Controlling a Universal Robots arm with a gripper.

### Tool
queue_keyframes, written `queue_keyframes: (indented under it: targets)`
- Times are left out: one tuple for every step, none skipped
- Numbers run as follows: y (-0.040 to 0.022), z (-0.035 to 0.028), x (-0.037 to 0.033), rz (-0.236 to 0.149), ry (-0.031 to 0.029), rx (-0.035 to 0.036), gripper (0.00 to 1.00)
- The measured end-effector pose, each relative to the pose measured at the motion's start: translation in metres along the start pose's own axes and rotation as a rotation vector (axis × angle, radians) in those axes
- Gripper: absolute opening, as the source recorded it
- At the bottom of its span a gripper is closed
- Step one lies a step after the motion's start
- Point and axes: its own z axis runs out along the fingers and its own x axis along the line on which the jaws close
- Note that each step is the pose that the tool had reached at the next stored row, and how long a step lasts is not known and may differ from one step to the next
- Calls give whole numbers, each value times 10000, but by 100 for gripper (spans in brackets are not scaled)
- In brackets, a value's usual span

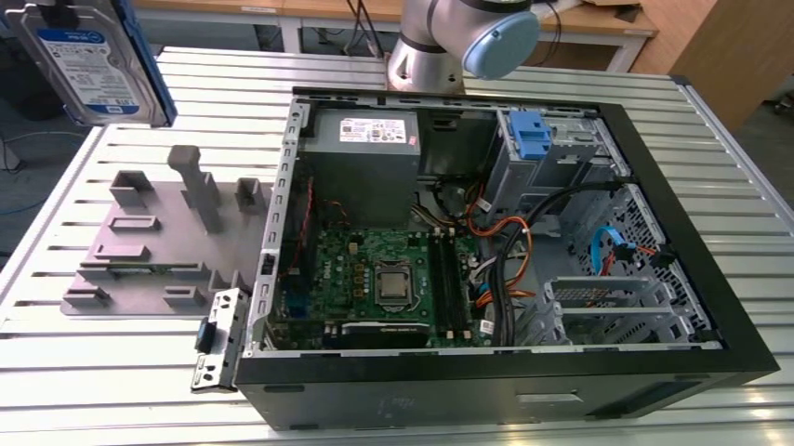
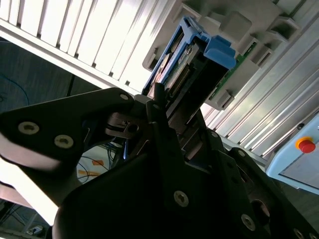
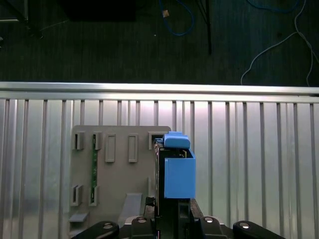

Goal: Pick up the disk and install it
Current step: 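Pick up the disk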

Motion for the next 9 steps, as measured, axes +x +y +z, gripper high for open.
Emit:
queue_keyframes:
  targets:
    - [0,-6,0,0,0,1,35]
    - [0,-14,-1,0,-1,2,35]
    - [1,-25,-1,0,0,3,35]
    - [2,-37,-2,0,-1,3,35]
    - [2,-50,-3,0,-1,4,35]
    - [3,-60,-3,-1,-2,4,35]
    - [3,-70,-4,-1,-1,3,35]
    - [4,-81,-4,-1,-1,4,35]
    - [4,-92,-5,-1,-1,3,35]
